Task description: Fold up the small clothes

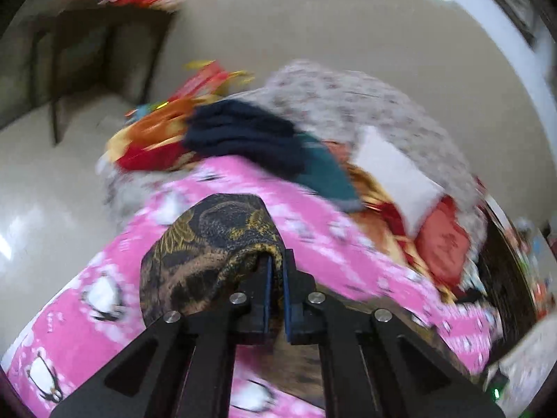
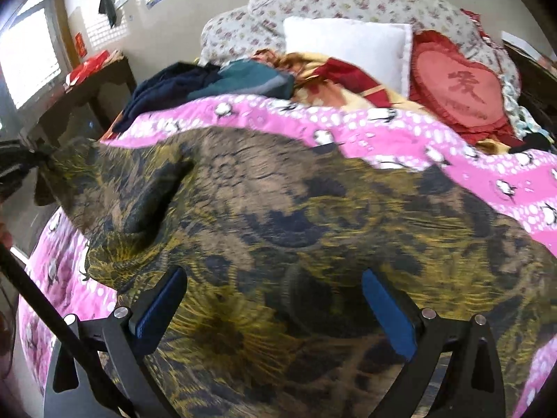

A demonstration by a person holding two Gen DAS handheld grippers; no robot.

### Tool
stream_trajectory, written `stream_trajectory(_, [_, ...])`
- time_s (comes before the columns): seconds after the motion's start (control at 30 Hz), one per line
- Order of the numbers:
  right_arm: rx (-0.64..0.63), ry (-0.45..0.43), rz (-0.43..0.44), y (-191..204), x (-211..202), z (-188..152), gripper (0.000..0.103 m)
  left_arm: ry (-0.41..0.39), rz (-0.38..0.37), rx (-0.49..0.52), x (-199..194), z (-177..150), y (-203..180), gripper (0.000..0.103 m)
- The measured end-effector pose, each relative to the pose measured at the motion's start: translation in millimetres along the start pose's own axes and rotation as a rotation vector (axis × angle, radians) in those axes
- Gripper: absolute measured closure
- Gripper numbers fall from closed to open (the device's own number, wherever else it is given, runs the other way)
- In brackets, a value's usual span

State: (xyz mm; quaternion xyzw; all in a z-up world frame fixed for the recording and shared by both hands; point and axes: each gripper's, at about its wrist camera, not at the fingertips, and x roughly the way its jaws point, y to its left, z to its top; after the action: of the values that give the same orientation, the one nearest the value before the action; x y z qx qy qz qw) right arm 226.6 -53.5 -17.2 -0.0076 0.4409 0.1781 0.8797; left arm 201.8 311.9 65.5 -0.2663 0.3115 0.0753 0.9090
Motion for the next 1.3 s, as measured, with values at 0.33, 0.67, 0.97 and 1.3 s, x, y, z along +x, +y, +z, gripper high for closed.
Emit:
stream_trajectory(0.33, [0.150, -0.057, -0.133, -108, -55, -11, 0.001, 0.174, -0.295, 0.396, 18, -117, -220, 0.098])
stream_trajectory(0.67, [0.308, -0.012, -0.271, -206, -80, -54, 0.001, 0.446, -0.390, 0.610, 67, -240, -295, 0.060])
stream_trajectory(0.97, [0.282, -0.024, -0.186, -193, -86, -60, 0.001, 0.234, -0.332, 0.570, 7, -162, -228, 0.017])
stream_trajectory(1.3, [0.117, -0.045, 0.048, -114, -71, -58, 0.001, 0.291, -0.087, 0.483, 47, -154, -143, 0.017])
